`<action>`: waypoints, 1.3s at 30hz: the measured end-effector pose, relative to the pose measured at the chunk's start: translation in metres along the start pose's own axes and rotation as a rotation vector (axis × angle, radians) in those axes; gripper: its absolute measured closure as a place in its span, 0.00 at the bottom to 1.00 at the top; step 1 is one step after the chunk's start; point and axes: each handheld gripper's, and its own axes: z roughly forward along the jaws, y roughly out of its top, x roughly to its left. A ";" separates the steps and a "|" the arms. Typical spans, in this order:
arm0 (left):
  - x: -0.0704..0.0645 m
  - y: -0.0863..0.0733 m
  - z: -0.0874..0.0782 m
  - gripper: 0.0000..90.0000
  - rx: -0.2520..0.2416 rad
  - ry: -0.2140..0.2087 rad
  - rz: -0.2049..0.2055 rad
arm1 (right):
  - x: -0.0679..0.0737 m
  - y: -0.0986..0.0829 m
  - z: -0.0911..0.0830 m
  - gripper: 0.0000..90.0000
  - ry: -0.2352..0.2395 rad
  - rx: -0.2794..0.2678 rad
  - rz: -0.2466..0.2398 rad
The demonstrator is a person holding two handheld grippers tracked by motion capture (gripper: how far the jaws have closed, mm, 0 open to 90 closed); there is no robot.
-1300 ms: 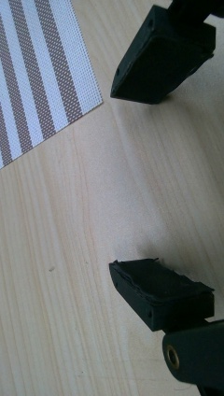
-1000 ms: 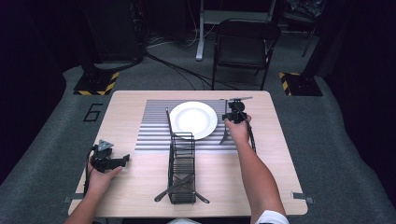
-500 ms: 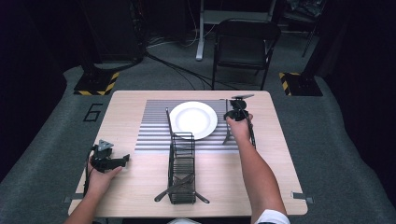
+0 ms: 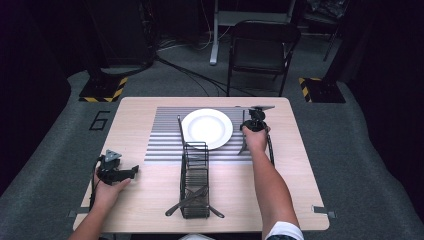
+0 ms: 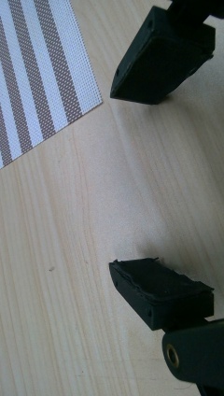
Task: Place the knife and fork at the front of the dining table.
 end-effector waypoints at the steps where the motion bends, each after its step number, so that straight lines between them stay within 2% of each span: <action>1: 0.000 0.000 0.000 0.16 0.004 -0.001 0.001 | 0.000 0.000 0.000 0.97 0.000 0.000 0.000; 2: 0.000 0.000 0.000 0.16 0.004 0.000 0.000 | -0.002 -0.001 0.002 0.97 0.006 -0.007 0.020; 6: 0.000 0.000 0.000 0.16 0.004 -0.001 0.001 | -0.005 -0.002 0.006 0.97 0.011 -0.011 0.042; 9: 0.000 0.000 0.000 0.16 0.001 0.000 0.000 | -0.006 -0.003 0.008 0.97 0.011 -0.012 0.040; 10: 0.000 0.000 -0.001 0.16 0.008 -0.001 0.001 | -0.006 -0.003 0.009 0.97 0.014 -0.015 0.056; 13: 0.000 0.000 0.000 0.16 0.001 0.000 0.000 | -0.008 -0.004 0.011 0.97 0.013 -0.013 0.047; 15: 0.000 0.000 0.000 0.16 0.004 -0.001 0.000 | -0.008 -0.004 0.013 0.97 0.016 -0.012 0.075; 19: 0.000 0.000 -0.001 0.16 0.007 -0.003 0.002 | -0.009 -0.006 0.015 0.97 0.011 -0.018 0.078; 22: 0.000 0.000 -0.001 0.16 0.008 -0.002 0.001 | -0.009 -0.008 0.017 0.97 0.012 -0.022 0.097; 29: 0.000 0.000 -0.001 0.16 0.008 -0.003 0.002 | -0.011 -0.009 0.018 0.96 0.014 -0.027 0.098; 31: 0.000 0.000 0.000 0.16 0.001 -0.002 0.001 | -0.011 -0.009 0.018 0.96 0.013 -0.027 0.111; 35: 0.000 0.000 -0.001 0.16 0.008 -0.003 0.002 | -0.008 -0.009 0.018 0.96 -0.003 -0.030 0.103; 36: 0.000 0.000 -0.001 0.16 0.007 -0.002 0.002 | -0.008 -0.010 0.017 0.96 -0.009 -0.032 0.081; 39: 0.000 0.000 -0.001 0.16 0.007 -0.002 0.002 | -0.007 -0.010 0.018 0.95 -0.015 -0.034 0.086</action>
